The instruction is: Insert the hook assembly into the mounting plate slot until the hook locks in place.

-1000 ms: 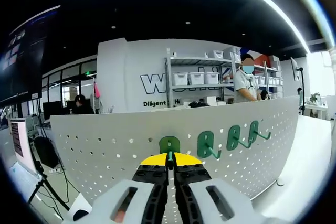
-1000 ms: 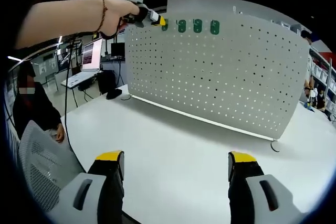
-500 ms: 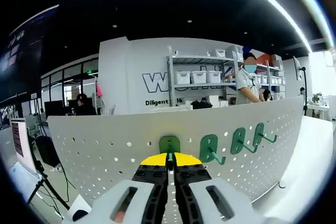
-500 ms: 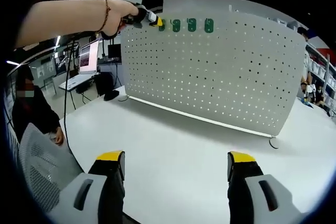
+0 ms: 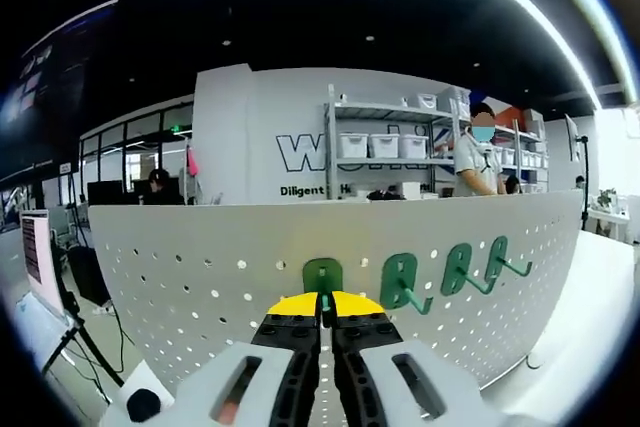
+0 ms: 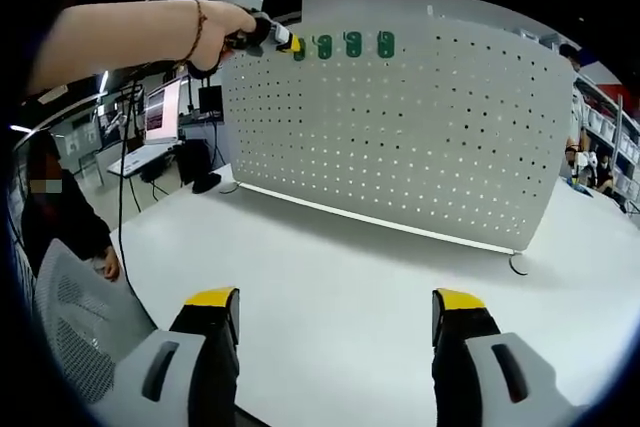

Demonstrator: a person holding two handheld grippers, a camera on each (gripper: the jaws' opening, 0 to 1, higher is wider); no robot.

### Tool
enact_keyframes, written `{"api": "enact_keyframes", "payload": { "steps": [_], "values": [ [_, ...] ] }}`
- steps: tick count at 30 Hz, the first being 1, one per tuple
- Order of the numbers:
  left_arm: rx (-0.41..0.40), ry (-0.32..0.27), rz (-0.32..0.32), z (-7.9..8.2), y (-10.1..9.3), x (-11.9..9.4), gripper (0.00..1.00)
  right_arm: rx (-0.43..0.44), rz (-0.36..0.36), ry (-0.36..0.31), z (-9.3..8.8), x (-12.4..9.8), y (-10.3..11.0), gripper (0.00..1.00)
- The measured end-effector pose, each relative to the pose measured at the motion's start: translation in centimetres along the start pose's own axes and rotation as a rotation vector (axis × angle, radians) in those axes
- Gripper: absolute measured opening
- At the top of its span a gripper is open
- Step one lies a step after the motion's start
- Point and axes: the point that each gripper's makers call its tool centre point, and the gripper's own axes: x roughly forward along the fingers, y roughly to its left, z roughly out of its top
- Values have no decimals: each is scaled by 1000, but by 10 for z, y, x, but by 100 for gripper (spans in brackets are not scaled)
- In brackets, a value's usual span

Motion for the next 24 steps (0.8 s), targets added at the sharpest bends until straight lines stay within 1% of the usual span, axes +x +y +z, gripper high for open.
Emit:
{"api": "enact_keyframes", "payload": {
  "steps": [1, 6, 7, 8, 10, 12, 14, 15, 16, 17, 18, 19, 24],
  "values": [
    [11, 3, 1, 0, 0, 0, 1, -9, 2, 4, 0, 0, 1, 74],
    [-8, 5, -14, 0, -1, -2, 2, -17, 4, -3, 3, -1, 2, 74],
    [-8, 2, -28, 0, -1, -3, 3, -18, 4, -4, 3, -1, 2, 74],
    [-59, -3, -56, -1, -3, -4, 3, -19, 3, -5, 4, -1, 2, 74],
    [-94, -16, -93, -1, -3, -6, 4, -21, -2, -5, 4, -2, 0, 74],
    [-98, -4, -114, -1, -2, -10, 6, -21, -6, -6, 4, -3, -1, 74],
    [-61, -12, -112, 2, 2, -15, 11, -32, -13, -8, 5, -4, -4, 72],
    [-63, -33, -122, 7, 3, -18, 13, -41, -18, -15, 7, -5, -5, 71],
    [-85, -58, -187, 13, -5, -21, 14, -45, -19, -16, 8, -5, -6, 71],
    [-112, -81, -206, 19, -4, -26, 14, -50, -20, -16, 10, -5, -6, 71],
    [-89, -81, -194, 20, 1, -29, 15, -55, -22, -18, 11, -5, -6, 71],
    [-66, -78, -199, 21, 3, -34, 19, -59, -24, -19, 13, -5, -7, 72],
    [-66, -60, -228, 20, 9, -47, 40, -68, -20, -41, 25, -4, -5, 73]
  ]
}}
